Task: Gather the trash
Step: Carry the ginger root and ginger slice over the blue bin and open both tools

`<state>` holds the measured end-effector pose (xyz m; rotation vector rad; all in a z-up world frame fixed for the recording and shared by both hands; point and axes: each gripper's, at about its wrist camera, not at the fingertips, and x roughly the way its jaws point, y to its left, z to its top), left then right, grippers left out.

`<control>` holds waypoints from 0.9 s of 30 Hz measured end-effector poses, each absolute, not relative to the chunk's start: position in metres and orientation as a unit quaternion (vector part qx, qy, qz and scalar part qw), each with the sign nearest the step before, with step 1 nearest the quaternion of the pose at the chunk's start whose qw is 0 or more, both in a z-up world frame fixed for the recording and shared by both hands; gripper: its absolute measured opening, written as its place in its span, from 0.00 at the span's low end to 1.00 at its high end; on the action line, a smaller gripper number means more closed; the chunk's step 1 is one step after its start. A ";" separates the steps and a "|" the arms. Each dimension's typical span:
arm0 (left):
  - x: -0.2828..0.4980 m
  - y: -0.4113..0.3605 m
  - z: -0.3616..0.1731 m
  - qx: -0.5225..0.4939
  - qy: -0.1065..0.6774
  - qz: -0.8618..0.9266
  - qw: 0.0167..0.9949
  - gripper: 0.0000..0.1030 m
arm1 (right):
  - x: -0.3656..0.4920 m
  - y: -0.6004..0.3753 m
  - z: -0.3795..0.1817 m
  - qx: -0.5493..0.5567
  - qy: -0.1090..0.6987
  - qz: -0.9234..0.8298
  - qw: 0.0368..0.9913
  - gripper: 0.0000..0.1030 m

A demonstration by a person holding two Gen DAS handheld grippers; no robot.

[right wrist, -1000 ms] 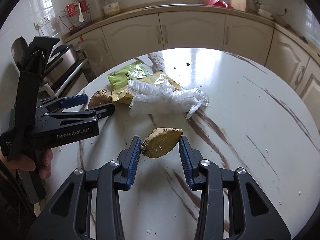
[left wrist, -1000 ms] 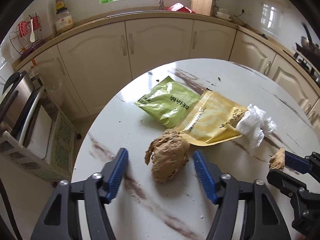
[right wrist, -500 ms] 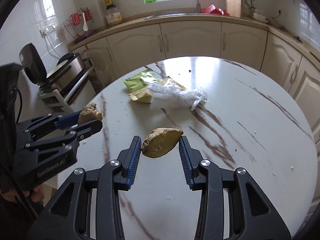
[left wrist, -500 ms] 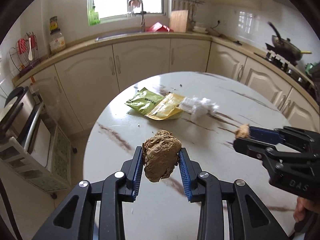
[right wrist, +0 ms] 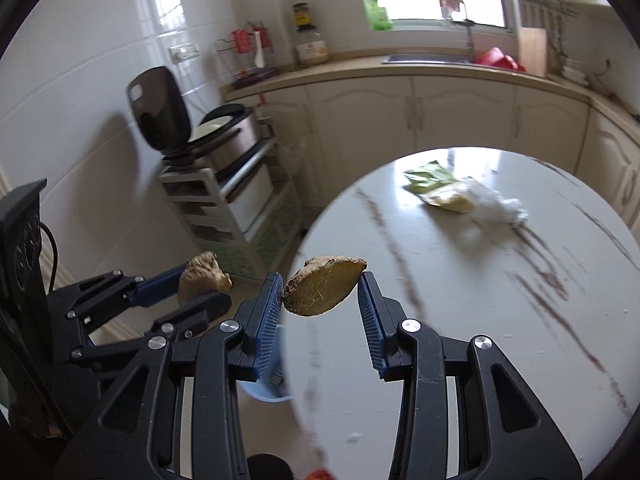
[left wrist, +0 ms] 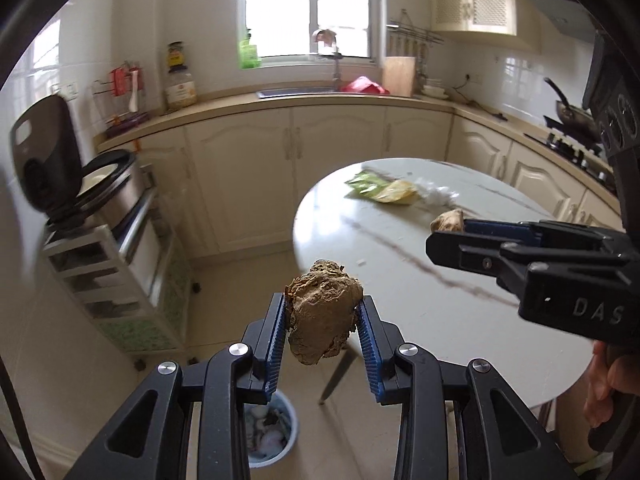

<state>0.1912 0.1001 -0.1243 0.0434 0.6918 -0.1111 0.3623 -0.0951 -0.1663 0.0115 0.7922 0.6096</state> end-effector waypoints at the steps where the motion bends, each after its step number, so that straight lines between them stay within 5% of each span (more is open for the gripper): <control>1: 0.180 0.113 -0.125 0.014 0.340 -0.046 0.939 0.30 | 0.359 -0.085 -0.168 0.007 0.379 0.300 0.875 0.36; 11: 0.111 0.217 -0.150 -0.045 0.375 0.022 0.926 0.30 | 0.348 0.022 -0.202 -0.008 0.406 0.366 0.837 0.36; 22: 0.162 0.247 -0.181 -0.083 0.423 0.033 0.902 0.31 | 0.373 0.069 -0.249 -0.021 0.443 0.352 0.824 0.36; 27: 0.205 0.249 -0.186 -0.082 0.436 0.039 0.896 0.38 | 0.389 0.078 -0.265 -0.020 0.456 0.344 0.821 0.36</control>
